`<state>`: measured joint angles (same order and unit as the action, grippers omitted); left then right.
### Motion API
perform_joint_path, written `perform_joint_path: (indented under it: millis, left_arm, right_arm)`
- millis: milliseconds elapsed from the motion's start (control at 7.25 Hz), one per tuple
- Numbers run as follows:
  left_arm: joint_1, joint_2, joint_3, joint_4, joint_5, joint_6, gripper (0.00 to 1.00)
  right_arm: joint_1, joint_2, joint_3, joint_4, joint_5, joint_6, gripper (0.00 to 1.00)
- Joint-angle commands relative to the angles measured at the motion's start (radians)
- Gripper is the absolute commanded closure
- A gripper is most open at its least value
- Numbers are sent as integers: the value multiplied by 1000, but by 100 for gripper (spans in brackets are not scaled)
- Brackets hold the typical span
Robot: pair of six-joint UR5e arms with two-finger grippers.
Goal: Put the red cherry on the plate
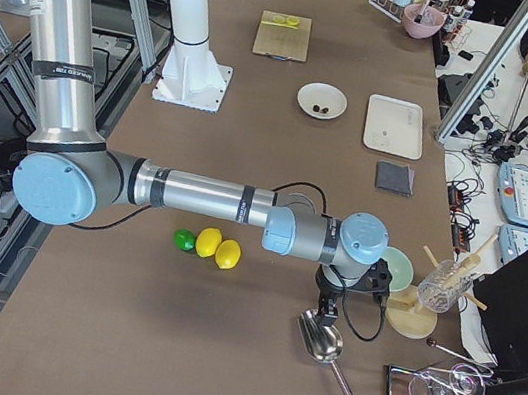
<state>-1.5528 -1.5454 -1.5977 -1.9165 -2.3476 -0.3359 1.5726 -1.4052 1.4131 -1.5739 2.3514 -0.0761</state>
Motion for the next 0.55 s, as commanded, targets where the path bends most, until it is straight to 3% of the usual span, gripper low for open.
perform_joint_path:
  millis: [0,414]
  left_arm:
    - [0,-4,1,1,14,0,2]
    - [2,-12,-1,1,14,0,2]
  right_arm:
    - [0,-3,3,0,0,1,0]
    - [0,0,3,0,-1,1,0]
